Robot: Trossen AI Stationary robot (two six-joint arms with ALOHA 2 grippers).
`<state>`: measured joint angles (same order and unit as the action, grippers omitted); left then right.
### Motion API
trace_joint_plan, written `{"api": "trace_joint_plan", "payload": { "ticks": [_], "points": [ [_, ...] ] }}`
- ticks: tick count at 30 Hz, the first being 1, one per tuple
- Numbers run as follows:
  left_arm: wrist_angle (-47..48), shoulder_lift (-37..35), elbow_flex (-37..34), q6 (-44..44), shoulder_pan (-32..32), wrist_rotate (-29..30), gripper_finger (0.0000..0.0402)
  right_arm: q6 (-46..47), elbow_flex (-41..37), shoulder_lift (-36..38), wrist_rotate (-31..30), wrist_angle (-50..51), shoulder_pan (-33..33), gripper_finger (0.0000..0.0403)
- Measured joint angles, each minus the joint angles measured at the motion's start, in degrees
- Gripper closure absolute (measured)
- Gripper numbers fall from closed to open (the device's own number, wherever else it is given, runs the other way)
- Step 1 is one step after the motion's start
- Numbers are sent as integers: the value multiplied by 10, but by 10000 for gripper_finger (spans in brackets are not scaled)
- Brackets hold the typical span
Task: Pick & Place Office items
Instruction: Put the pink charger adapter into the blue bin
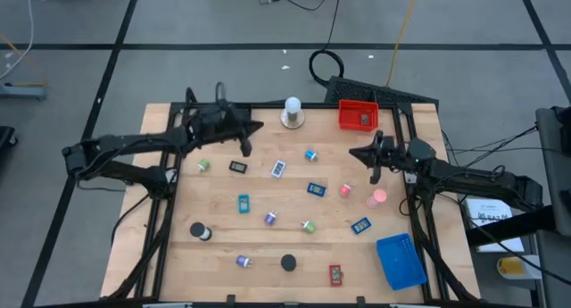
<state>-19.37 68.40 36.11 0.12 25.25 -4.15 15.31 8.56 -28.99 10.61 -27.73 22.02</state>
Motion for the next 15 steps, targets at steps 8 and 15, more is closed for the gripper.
{"api": "trace_joint_plan", "payload": {
  "ticks": [8, 15],
  "points": [
    [-155, 9, -112, -59, -37, -47, 398, 98, 11, -18, 0, -98, 0, 403],
    [-351, 24, -191, -36, -87, -49, 384, 101, 126, -59, -54, 90, -8, 403]
  ]
}}
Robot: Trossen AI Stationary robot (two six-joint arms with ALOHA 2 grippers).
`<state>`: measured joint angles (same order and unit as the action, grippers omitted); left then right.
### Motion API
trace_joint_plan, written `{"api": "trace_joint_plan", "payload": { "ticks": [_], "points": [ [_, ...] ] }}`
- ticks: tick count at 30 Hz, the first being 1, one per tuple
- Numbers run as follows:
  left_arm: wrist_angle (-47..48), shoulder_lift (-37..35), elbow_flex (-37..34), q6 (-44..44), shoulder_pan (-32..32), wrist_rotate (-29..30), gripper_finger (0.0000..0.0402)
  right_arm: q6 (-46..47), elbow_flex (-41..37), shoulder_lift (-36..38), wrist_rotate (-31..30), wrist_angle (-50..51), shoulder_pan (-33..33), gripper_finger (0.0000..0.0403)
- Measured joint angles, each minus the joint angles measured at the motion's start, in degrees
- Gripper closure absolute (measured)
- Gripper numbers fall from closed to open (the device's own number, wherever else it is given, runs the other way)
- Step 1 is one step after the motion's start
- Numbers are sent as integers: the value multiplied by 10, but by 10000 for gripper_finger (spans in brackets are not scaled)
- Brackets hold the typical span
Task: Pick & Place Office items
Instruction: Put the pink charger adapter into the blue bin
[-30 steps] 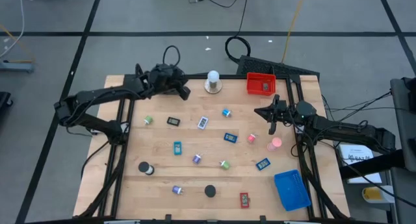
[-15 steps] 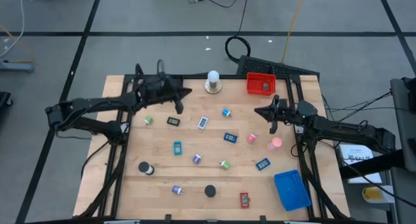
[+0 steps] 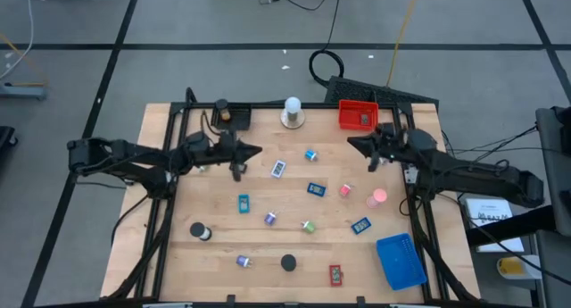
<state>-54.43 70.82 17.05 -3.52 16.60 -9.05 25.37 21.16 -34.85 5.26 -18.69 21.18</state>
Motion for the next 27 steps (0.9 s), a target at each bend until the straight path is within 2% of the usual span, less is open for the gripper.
{"api": "trace_joint_plan", "payload": {
  "ticks": [8, 13, 18, 23, 27],
  "points": [
    [3, 1, 2, -7, -20, 0, 383, -22, 210, -116, -154, 359, -82, 403],
    [5, 1, 2, 5, -31, 1, 382, -4, 315, -203, -217, 530, -114, 402],
    [5, 1, 2, -2, -33, 0, 382, 47, 379, -284, -213, 631, -116, 377],
    [33, 1, 3, -27, -36, 1, 382, 130, 420, -364, -145, 710, -116, 324],
    [42, 1, 3, -22, -43, 1, 382, 218, 433, -424, -127, 730, -127, 286]
  ]
}}
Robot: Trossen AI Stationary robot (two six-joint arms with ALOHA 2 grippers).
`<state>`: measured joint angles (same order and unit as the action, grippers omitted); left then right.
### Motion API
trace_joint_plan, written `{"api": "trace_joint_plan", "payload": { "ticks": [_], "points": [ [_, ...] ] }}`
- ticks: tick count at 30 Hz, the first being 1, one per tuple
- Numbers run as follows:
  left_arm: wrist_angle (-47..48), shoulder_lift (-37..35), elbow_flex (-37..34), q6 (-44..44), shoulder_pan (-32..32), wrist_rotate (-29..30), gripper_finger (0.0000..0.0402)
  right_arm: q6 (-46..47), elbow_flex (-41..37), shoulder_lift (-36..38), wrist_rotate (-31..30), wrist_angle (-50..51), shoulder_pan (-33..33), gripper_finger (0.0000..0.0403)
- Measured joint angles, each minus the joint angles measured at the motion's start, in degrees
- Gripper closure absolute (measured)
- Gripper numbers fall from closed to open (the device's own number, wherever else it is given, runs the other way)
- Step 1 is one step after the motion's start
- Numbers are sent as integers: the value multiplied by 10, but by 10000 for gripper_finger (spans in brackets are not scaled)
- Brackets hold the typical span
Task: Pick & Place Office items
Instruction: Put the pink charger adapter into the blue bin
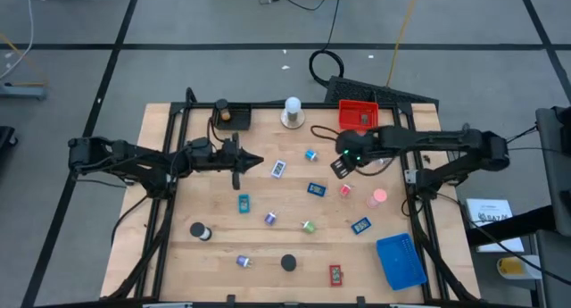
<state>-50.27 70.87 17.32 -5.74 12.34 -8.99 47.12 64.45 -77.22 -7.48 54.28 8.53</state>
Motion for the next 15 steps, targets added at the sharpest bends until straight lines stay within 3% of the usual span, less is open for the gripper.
{"api": "trace_joint_plan", "payload": {
  "ticks": [8, 15],
  "points": [
    [-23, 0, 0, -10, -1, 0, 382, 212, -1, -103, 7, 14, -52, 277],
    [-17, 0, 0, -31, -5, 0, 382, 340, -2, -119, 31, 20, -85, 254]
  ]
}}
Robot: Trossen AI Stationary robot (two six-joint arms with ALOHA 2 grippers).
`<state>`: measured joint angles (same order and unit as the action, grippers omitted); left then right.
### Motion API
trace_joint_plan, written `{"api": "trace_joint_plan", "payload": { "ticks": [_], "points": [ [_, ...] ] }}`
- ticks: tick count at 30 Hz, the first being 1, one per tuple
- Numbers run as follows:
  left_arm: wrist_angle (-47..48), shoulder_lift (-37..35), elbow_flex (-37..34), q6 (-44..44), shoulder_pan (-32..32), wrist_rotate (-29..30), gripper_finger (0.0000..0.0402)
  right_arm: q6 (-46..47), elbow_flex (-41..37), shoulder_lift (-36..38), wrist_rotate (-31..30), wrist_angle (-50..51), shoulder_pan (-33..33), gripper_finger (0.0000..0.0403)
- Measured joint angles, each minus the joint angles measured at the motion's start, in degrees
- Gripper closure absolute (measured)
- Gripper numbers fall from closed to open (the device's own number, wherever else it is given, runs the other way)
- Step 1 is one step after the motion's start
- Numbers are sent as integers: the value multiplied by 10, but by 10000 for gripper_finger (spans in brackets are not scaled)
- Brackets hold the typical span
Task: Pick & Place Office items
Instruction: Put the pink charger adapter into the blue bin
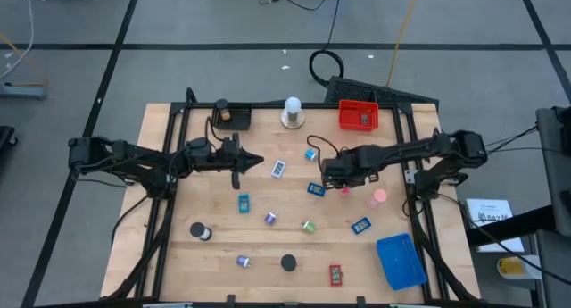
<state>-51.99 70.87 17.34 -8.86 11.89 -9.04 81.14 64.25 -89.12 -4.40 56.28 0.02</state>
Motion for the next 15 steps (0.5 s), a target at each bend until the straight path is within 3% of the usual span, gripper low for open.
{"api": "trace_joint_plan", "payload": {
  "ticks": [10, 15],
  "points": [
    [-9, 0, 0, 1, -18, -2, 382, 114, -52, -10, -18, -43, -20, 170],
    [-21, 0, 0, -1, -19, 0, 382, 94, -86, -16, -41, -101, -18, 168]
  ]
}}
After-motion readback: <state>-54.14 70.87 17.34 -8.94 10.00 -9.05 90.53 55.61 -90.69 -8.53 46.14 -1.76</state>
